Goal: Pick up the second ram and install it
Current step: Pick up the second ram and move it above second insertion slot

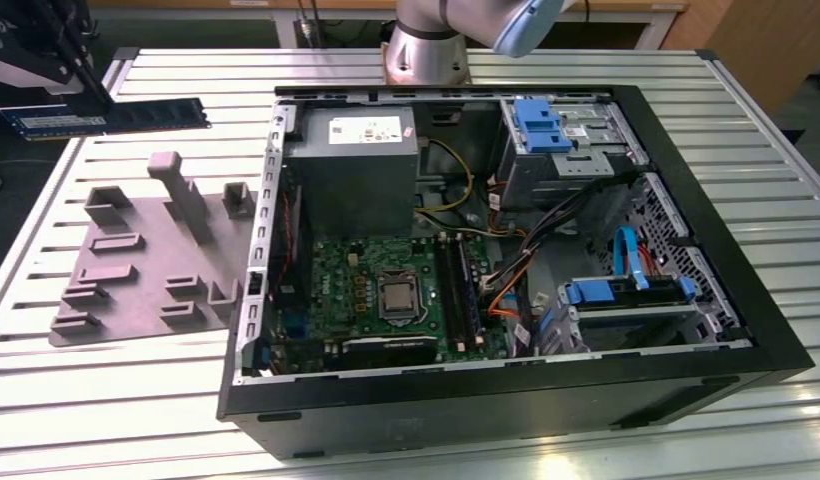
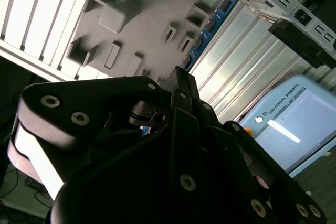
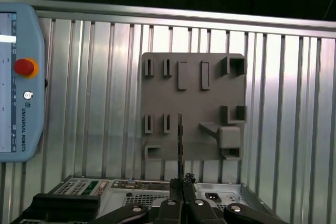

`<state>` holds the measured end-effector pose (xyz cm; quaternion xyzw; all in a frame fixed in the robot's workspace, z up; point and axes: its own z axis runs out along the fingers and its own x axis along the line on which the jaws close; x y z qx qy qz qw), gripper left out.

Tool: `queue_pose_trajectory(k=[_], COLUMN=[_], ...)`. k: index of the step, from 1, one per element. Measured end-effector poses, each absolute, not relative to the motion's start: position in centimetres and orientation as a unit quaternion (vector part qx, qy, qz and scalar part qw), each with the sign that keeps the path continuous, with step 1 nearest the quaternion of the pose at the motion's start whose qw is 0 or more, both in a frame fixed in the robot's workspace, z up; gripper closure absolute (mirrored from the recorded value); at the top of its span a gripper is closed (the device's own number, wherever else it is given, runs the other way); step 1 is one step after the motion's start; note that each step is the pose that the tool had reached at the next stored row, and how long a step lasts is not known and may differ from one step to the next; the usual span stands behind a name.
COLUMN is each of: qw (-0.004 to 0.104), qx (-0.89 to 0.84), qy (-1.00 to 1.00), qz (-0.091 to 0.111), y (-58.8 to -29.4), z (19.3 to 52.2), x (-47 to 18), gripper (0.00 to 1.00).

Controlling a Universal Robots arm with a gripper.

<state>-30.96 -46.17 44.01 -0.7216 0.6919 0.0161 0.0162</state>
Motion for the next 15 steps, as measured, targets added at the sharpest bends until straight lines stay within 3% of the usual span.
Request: queue_pose_trajectory(k=[15], qw=[0.016], qx=[-0.722], qy=[0.692], qz=[0.016], y=[-46.2], z=[44.0], x=[-29.7], gripper=[0.88])
